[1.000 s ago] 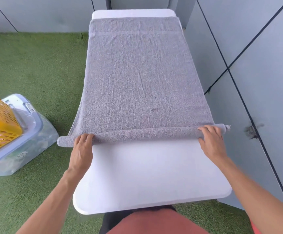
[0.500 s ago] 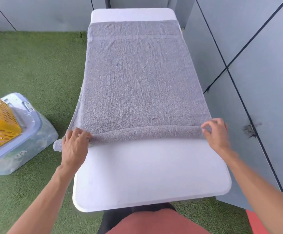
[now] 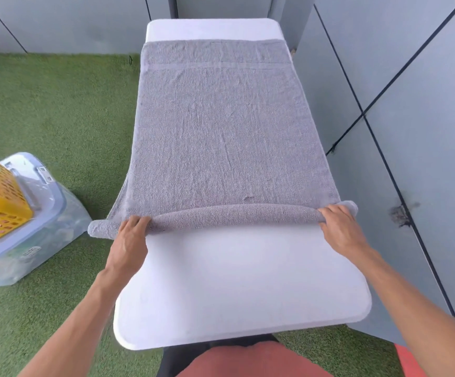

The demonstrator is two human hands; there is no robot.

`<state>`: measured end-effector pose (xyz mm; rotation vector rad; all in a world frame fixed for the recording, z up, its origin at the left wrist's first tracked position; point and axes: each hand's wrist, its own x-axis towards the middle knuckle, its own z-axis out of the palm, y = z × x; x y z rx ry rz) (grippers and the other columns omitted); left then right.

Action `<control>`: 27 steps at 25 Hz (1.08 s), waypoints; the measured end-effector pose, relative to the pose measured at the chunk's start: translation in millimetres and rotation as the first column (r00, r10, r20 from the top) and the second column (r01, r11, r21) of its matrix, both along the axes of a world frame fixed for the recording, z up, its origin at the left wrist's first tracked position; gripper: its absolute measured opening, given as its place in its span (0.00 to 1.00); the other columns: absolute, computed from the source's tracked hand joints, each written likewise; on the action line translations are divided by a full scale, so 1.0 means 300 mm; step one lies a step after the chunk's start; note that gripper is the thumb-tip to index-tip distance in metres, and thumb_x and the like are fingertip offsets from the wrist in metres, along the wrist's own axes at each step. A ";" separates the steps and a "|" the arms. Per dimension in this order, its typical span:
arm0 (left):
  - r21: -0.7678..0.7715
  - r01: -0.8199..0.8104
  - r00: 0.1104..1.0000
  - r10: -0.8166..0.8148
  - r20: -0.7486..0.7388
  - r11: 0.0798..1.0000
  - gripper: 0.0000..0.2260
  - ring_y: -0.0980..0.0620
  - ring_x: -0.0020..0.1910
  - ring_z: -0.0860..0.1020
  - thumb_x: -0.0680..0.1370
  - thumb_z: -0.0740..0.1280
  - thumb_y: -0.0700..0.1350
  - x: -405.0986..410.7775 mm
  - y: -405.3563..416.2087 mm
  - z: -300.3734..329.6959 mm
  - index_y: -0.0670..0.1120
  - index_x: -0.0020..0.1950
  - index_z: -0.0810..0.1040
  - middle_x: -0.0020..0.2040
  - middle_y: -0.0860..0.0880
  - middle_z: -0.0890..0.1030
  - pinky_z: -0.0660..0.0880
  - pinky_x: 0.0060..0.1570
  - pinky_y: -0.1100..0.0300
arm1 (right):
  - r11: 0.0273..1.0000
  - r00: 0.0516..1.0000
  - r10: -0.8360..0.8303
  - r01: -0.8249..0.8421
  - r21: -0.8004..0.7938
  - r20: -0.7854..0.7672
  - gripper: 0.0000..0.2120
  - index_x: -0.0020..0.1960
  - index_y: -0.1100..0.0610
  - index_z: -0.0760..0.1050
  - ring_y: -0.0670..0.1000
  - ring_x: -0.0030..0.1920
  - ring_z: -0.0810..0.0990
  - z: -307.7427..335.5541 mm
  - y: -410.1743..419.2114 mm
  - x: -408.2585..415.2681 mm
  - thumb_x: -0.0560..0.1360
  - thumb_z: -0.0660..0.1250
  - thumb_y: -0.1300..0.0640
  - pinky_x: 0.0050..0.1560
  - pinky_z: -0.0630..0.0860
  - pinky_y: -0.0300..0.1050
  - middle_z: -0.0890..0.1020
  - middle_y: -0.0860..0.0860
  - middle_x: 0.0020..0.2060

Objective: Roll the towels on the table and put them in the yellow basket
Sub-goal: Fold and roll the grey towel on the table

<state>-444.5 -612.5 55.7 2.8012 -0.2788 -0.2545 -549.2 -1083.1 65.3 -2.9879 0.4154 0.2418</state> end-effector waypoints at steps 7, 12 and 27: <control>-0.113 -0.097 0.994 0.090 -0.060 0.989 0.14 0.35 0.53 0.73 0.74 0.62 0.30 0.022 0.023 0.022 0.40 0.58 0.74 0.51 0.38 0.77 0.69 0.51 0.45 | 0.971 0.982 -0.177 0.185 0.152 -0.061 0.18 0.62 0.54 0.73 0.58 0.64 0.72 0.064 -0.001 0.076 0.74 0.62 0.64 0.62 0.66 0.51 0.75 0.53 0.62; 0.085 -0.075 0.970 0.053 0.236 0.994 0.07 0.41 0.45 0.70 0.74 0.67 0.34 -0.071 -0.013 0.017 0.40 0.52 0.77 0.49 0.42 0.74 0.70 0.43 0.46 | 0.992 0.967 -0.056 0.083 -0.100 0.248 0.11 0.52 0.55 0.81 0.59 0.56 0.69 0.001 0.064 0.005 0.70 0.71 0.62 0.56 0.65 0.55 0.76 0.54 0.55; -0.071 -0.041 0.941 0.014 -0.339 0.997 0.20 0.43 0.56 0.75 0.75 0.60 0.30 0.078 0.035 0.055 0.43 0.64 0.75 0.56 0.42 0.76 0.71 0.55 0.53 | 0.899 0.968 -0.051 0.151 0.412 -0.244 0.26 0.69 0.49 0.67 0.53 0.63 0.73 0.068 -0.059 0.075 0.74 0.69 0.61 0.61 0.67 0.46 0.76 0.50 0.58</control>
